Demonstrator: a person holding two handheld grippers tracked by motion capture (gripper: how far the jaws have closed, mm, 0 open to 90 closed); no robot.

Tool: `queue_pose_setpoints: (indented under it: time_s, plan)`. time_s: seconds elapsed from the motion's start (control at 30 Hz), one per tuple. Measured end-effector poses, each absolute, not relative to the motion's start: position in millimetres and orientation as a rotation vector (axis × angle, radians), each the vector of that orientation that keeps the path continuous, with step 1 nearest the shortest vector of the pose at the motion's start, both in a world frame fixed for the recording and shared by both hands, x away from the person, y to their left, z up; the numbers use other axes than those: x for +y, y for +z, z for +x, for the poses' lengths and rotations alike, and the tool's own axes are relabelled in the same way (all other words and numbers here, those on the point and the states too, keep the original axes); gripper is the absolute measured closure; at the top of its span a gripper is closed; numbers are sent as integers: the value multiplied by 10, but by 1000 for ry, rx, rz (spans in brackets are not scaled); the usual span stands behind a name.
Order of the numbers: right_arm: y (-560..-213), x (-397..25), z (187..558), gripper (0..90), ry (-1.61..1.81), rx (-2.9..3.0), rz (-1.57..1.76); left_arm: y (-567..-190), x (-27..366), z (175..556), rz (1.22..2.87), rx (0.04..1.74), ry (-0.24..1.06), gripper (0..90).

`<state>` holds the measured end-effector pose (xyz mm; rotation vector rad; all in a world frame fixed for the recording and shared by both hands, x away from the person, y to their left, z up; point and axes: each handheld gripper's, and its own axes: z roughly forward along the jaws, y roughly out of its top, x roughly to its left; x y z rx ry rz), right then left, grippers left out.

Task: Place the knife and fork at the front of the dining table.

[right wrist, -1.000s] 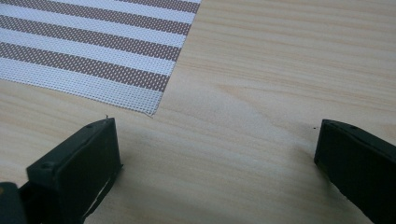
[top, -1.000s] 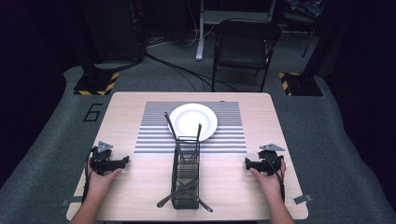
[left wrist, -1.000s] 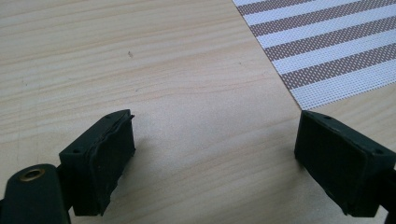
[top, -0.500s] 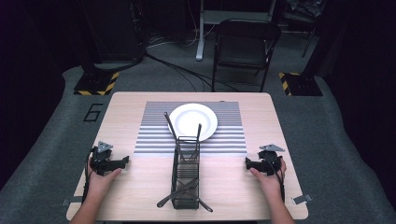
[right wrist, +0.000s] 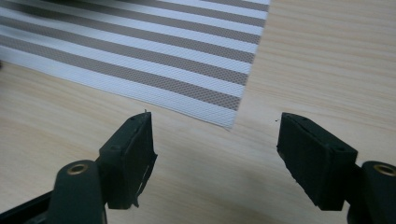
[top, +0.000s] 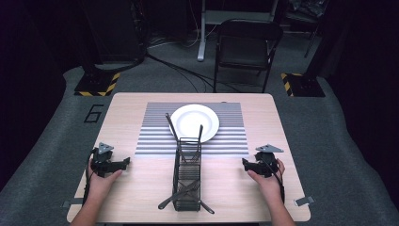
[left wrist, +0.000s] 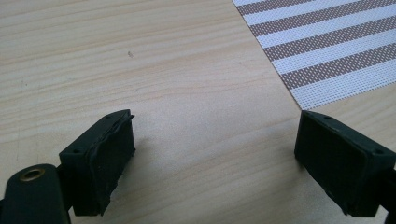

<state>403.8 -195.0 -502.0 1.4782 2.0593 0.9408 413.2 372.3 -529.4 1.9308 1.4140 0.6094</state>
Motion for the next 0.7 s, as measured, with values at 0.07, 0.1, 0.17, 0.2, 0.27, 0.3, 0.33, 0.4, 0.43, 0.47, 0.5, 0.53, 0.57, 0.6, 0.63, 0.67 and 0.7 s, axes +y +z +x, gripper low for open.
queue_pose_setpoints:
  time_s: [0.07,0.1,0.17,0.2,0.27,0.3,0.33,0.4,0.43,0.47,0.5,0.53,0.57,0.6,0.63,0.67,0.7]
  plan:
    - [-4990,-1904,4022,279,962,2079,1465,-5294,3723,4132,1931,1414,610,120]
    - [-4976,-1882,4017,285,972,2086,1453,-5294,3723,4132,1931,1414,610,120]
    - [-4947,-1850,4008,301,980,2101,1434,-5297,3720,4131,1927,1413,611,121]
    - [-4918,-1824,4000,322,988,2118,1421,-5299,3719,4132,1924,1414,616,121]
    - [-4881,-1793,3991,339,1012,2133,1405,-5299,3718,4132,1923,1413,614,121]
    - [-4859,-1774,3983,342,1021,2136,1391,-5299,3718,4132,1923,1413,614,121]
    - [-4832,-1752,3975,342,1028,2145,1380,-5299,3718,4131,1923,1414,614,121]
    - [-4788,-1708,3962,342,1035,2145,1367,-5299,3718,4131,1923,1414,614,122]
    - [-4763,-1682,3954,344,1038,2148,1358,-5300,3716,4130,1922,1413,614,122]
    - [-4733,-1647,3947,351,1046,2154,1345,-5299,3716,4129,1923,1413,614,122]
    - [-4709,-1619,3942,357,1046,2161,1335,-5300,3715,4129,1923,1412,614,122]
    - [-4687,-1591,3938,360,1053,2170,1322,-5303,3712,4129,1918,1412,619,122]
    - [-4664,-1561,3935,368,1058,2178,1312,-5299,3715,4128,1924,1412,613,122]
    - [-4641,-1536,3935,370,1061,2190,1294,-5303,3712,4129,1918,1412,619,122]
    - [-4619,-1506,3936,370,1066,2199,1284,-5302,3713,4128,1920,1412,617,122]
    - [-4592,-1477,3937,370,1063,2216,1271,-5299,3714,4127,1923,1413,614,122]
    - [-4566,-1448,3942,372,1062,2224,1253,-5303,3712,4129,1919,1412,618,122]
